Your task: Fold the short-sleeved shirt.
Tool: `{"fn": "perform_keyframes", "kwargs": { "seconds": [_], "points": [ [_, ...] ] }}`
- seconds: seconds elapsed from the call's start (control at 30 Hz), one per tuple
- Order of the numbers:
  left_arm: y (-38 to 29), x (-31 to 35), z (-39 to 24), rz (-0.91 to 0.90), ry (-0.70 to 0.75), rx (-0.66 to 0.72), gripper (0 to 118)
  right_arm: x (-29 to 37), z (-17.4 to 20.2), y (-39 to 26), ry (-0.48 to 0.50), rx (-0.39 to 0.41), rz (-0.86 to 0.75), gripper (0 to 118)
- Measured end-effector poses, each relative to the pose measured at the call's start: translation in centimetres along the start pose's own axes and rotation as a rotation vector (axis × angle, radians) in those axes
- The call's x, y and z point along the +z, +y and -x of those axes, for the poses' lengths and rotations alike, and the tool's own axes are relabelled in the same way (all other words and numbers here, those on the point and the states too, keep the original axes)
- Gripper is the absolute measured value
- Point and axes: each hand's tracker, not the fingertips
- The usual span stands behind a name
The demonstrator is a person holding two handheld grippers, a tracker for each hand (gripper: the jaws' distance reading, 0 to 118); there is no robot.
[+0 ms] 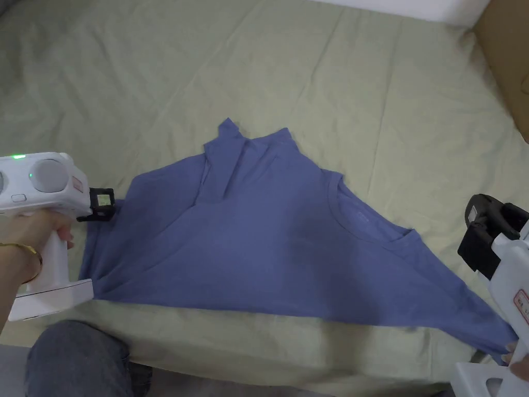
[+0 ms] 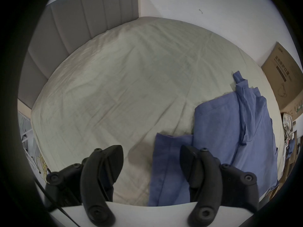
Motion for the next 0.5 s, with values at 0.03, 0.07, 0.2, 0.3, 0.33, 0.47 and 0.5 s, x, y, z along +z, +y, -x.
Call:
{"fn": "perform_keyframes", "kwargs": {
  "seconds": [0.03,0.07,0.2,0.3,0.33,0.47,0.5],
  "points": [
    [-0.1,-0.1,-0.3,0.004,0.003,-0.012,66,-0.2,-0.1,0.0,-0.002,-0.002,0.004,0],
    [-0.1,-0.4,-0.6,0.015,0.006,-0.023,49,-0.2,-0.2,-0.1,-0.006,-0.006,0.007,0],
    [-0.4,-1.1,-1.4,0.039,0.007,-0.058,23,-0.1,-0.3,-0.2,-0.011,0.008,0.012,0],
    [-0.6,-1.1,-1.9,0.032,0.020,-0.124,0,0.0,-0.1,-0.3,-0.016,0.034,0.019,0],
    [-0.5,-1.0,-1.8,0.032,0.018,-0.121,0,0.0,-0.1,-0.4,-0.013,0.032,0.022,0],
    [-0.1,1.4,-0.4,-0.044,-0.048,-0.054,0,0.0,-0.1,-0.1,0.000,0.031,0.030,0],
    [-0.1,2.2,-0.1,-0.086,-0.056,-0.045,0,-0.1,-0.1,0.1,0.004,0.036,0.029,0]
  ]
}}
